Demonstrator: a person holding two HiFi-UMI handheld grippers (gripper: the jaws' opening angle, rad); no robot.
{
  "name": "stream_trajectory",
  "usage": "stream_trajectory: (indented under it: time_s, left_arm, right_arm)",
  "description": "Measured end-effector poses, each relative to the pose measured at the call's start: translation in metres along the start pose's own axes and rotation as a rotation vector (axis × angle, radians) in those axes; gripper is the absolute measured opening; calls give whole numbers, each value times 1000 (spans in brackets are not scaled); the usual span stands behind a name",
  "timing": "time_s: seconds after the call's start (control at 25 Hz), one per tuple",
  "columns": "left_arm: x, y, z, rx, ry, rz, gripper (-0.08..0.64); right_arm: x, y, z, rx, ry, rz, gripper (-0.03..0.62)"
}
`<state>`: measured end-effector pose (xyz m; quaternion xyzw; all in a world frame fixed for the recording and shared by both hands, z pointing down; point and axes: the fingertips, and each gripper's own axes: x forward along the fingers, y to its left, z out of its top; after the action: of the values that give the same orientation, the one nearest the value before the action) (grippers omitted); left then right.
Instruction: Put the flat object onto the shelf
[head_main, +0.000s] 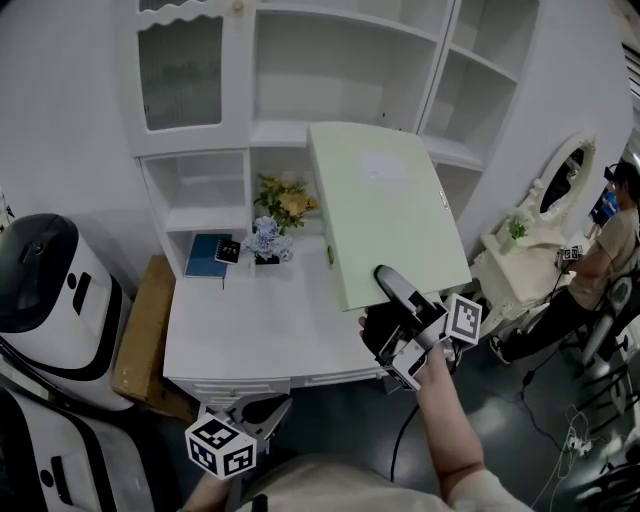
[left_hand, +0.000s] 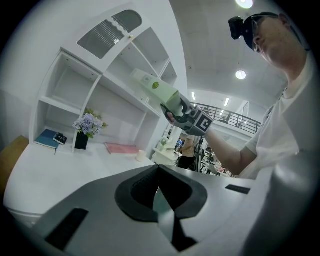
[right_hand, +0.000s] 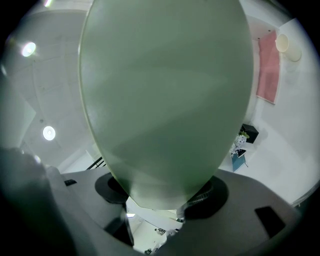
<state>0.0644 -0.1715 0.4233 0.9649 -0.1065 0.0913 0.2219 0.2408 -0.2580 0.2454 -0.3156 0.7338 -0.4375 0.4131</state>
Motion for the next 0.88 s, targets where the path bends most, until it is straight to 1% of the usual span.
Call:
stream_trajectory:
  time_s: [0.12,0.32,0.4,0.48,0.56,0.76,0.88]
  left_arm:
    - [2,5,1,-5,-1,1,14]
    - [-3,8,-2,-11,1,6,14]
    - [1,16,-1,-26,8,3,14]
    - [8,34,6,-43,20,3,14]
    - [9,44,12,-52,23,3,14]
    - [-4,40,9,-45,4,3,14]
    - [-10,37,6,-38,-7,0,14]
  right_arm:
    - [9,-2,8,-10,-8,-2,296]
    - [21,-4,10,-7,-24,-5,298]
    - [30,-13,20,3,-33,-20,298]
    - [47,-27,37,12,-39,-39,298]
    - [59,-32,48,13,-47,-52,298]
    - [61,-23,47,0,-60,-57,298]
    - [62,-21,47,8,-68,-56,298]
